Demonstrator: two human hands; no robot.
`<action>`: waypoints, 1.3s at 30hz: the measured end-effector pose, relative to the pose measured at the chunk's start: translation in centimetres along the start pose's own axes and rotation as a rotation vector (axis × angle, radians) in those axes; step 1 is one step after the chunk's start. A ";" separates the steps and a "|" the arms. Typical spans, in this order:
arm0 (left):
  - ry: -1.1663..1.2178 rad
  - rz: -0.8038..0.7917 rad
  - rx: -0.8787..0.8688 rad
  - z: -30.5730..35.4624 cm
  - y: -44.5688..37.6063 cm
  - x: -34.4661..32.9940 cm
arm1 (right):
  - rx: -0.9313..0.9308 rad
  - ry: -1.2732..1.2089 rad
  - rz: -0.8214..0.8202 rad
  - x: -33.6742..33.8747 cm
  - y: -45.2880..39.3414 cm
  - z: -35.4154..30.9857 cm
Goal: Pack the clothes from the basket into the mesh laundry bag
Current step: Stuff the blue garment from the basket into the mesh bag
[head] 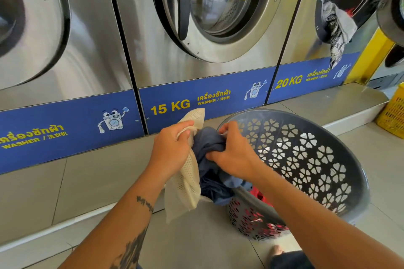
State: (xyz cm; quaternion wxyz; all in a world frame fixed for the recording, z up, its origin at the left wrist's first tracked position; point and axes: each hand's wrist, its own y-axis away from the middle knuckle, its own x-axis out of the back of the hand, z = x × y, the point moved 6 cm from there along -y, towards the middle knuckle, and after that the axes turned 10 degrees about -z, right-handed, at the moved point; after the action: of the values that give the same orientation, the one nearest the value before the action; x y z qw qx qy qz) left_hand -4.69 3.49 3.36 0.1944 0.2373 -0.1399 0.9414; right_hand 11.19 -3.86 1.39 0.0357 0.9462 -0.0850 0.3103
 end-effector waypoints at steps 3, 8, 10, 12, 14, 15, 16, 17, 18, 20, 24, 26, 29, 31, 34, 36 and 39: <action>0.019 0.031 0.010 -0.1 0.0 0.6 | 0.034 0.208 -0.237 -2.6 0.8 -0.1; 0.068 0.012 0.037 -0.9 0.2 0.9 | 0.229 0.487 -0.217 -1.9 0.8 0.1; 0.070 0.001 0.046 -0.9 0.3 0.8 | 0.168 0.505 -0.123 -0.6 0.5 1.0; 0.073 -0.006 0.047 -1.0 0.3 0.6 | -0.003 0.372 -0.216 -0.4 0.7 3.1; 0.075 -0.011 0.049 -1.1 0.2 0.4 | -0.058 0.215 -0.339 -1.1 1.2 4.4; 0.072 -0.013 0.052 -1.1 0.2 0.3 | -0.039 0.193 -0.345 -1.4 1.5 4.6; 0.067 -0.015 0.056 -1.1 0.2 0.3 | -0.018 0.214 -0.311 -1.5 1.5 4.7; 0.063 -0.014 0.062 -1.1 0.1 0.2 | 0.001 0.264 -0.260 -1.4 1.4 4.5; 0.060 -0.014 0.066 -1.1 0.1 0.2 | 0.012 0.332 -0.203 -1.2 1.2 4.0; 0.057 -0.014 0.061 -1.1 0.0 0.2 | 0.018 0.424 -0.081 -0.6 0.8 3.0; 0.079 -0.020 0.044 -0.8 -0.1 -0.2 | 0.058 0.115 0.006 -0.5 0.4 0.7; 0.085 -0.012 0.034 -0.6 -0.2 -0.2 | 0.050 -0.156 -0.185 -1.9 0.2 0.2; 0.104 0.003 0.061 -0.8 -0.3 0.0 | 0.092 0.037 -0.232 -1.7 0.4 0.2; 0.106 0.003 0.077 -1.0 -0.2 0.1 | 0.110 0.309 -0.198 -0.8 0.5 0.9; 0.093 -0.006 0.073 -1.1 -0.1 0.1 | -0.079 0.454 -0.375 -1.2 1.2 3.5; 0.086 -0.015 0.063 -1.0 0.0 0.0 | -0.140 0.436 -0.466 -2.5 1.9 4.7; 0.083 -0.027 0.060 -0.8 0.1 -0.2 | -0.104 0.595 -0.358 -3.4 2.1 4.9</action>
State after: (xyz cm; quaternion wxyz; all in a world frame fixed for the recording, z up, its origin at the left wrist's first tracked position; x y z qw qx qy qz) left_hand -4.86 3.59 2.52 0.2057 0.2056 -0.1004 0.9515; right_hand 10.95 -6.06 -4.59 0.1609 0.8111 0.0808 0.5566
